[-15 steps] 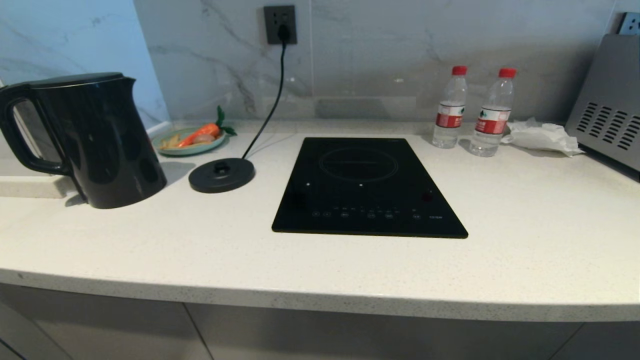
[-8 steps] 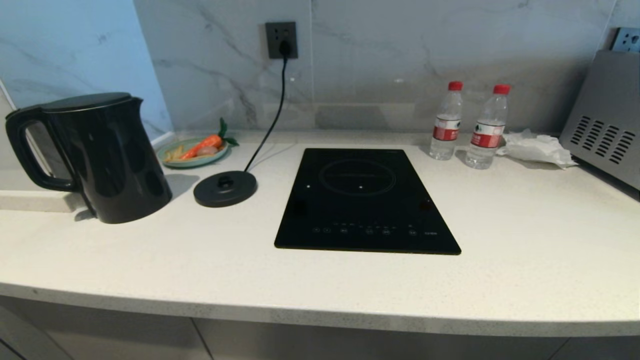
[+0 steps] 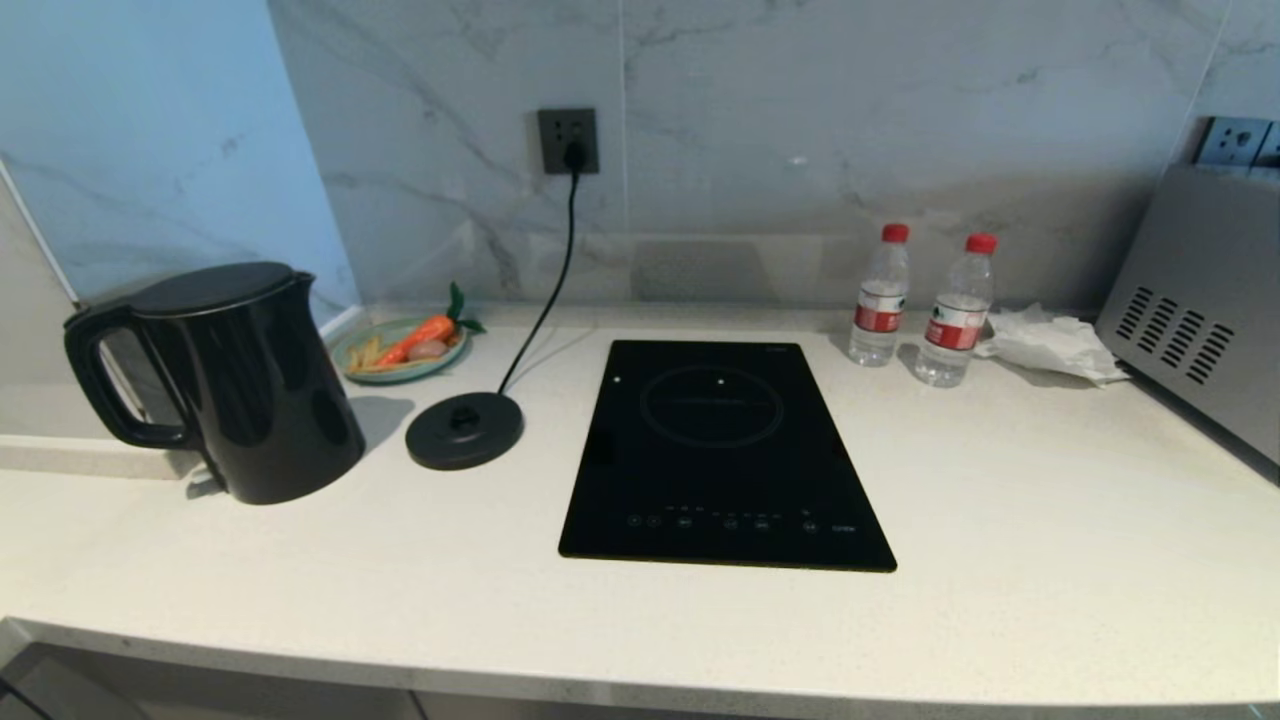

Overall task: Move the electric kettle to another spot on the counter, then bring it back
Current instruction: Grab the kettle

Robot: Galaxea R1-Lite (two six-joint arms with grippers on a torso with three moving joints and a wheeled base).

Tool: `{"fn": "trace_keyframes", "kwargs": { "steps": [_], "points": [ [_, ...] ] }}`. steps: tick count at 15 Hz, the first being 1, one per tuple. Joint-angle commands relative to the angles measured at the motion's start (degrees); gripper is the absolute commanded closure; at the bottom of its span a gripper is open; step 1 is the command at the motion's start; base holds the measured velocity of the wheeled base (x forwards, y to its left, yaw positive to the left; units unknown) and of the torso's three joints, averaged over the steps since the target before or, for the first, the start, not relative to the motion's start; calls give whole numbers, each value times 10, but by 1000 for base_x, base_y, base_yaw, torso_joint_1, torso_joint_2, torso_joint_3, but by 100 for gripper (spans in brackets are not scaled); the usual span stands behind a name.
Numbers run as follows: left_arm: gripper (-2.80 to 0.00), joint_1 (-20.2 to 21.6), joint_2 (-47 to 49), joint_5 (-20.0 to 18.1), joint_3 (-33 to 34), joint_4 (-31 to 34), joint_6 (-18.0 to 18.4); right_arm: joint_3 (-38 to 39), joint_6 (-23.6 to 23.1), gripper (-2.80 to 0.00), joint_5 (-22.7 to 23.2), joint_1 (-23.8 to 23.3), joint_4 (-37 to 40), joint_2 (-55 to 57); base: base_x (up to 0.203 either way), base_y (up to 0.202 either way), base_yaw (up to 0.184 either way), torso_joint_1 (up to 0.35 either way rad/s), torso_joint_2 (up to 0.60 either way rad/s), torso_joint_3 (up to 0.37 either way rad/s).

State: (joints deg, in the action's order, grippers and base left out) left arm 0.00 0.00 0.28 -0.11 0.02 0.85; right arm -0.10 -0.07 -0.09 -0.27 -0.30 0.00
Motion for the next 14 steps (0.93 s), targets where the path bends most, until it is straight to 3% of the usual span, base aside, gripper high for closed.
{"fn": "trace_keyframes", "kwargs": {
  "steps": [1,8,14],
  "points": [
    [0,0,1,0,0,0,-1,0,0,0,0,0,0,0,0,0,0,174,-553,-369],
    [0,0,1,0,0,0,-1,0,0,0,0,0,0,0,0,0,0,208,-576,-369],
    [0,0,1,0,0,0,0,0,-1,0,0,0,0,0,0,0,0,159,-386,-239]
  ]
}}
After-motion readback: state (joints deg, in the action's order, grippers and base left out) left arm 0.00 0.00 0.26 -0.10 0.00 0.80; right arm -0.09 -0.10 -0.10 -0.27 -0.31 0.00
